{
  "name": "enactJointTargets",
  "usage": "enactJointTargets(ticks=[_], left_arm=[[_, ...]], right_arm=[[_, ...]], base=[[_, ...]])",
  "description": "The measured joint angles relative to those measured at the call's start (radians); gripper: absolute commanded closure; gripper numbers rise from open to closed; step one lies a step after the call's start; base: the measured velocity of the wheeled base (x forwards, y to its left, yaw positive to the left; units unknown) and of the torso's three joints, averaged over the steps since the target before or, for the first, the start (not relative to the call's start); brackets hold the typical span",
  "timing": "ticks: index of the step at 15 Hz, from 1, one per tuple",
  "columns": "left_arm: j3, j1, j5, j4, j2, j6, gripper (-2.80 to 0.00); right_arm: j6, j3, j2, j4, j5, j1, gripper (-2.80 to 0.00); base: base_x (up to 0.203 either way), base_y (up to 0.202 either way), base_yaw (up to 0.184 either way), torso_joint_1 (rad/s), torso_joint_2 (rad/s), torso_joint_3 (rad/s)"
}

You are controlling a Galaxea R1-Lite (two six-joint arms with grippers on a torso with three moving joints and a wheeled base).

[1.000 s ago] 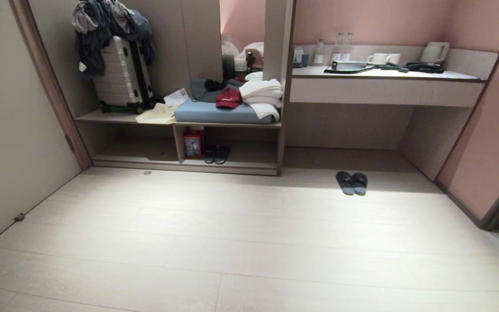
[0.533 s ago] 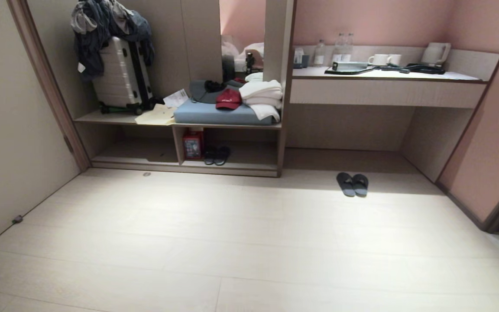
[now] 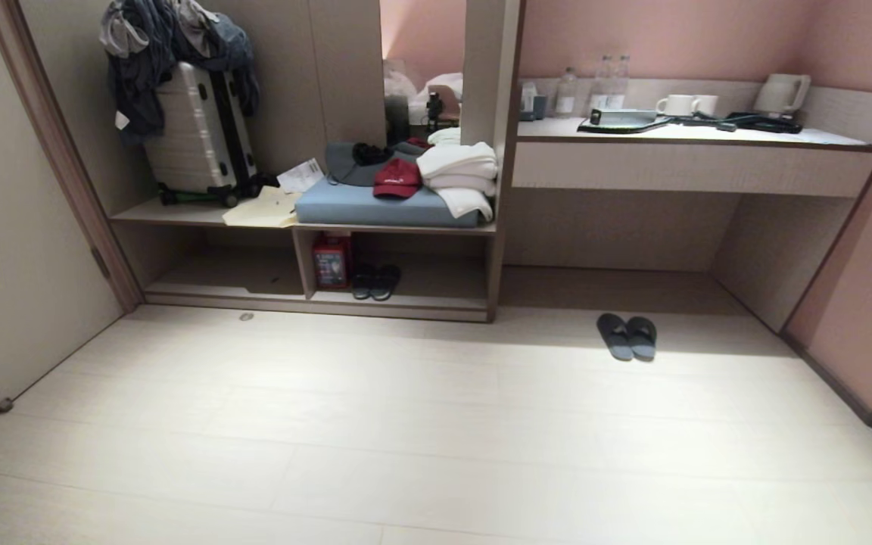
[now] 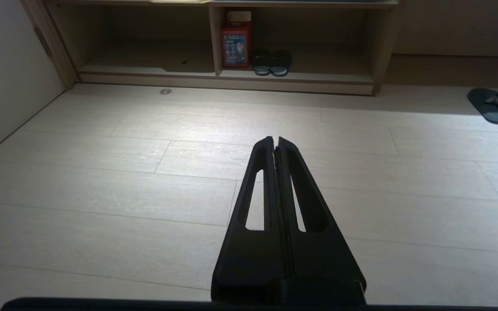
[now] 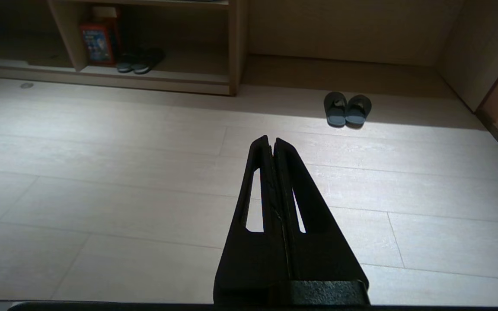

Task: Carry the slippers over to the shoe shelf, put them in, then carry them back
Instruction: Pick up the slippers on the floor

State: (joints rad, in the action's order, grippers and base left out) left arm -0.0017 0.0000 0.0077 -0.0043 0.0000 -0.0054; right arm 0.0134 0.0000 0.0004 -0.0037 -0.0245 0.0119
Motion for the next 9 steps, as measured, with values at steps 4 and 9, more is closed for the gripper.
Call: enactJointTargets(ticks=[4, 9], left_arm=[[0.000, 0.000, 0.000, 0.002, 0.000, 0.000, 0.00], [0.000, 0.000, 0.000, 0.003, 0.000, 0.000, 0.00]], right_arm=[[0.000, 0.000, 0.000, 0.001, 0.000, 0.000, 0.00], [0.000, 0.000, 0.000, 0.001, 0.000, 0.000, 0.00]], base=[[0.196, 0.000, -0.001, 0.001, 0.00, 0.002], [0.197, 0.000, -0.002, 0.004, 0.00, 0.001]])
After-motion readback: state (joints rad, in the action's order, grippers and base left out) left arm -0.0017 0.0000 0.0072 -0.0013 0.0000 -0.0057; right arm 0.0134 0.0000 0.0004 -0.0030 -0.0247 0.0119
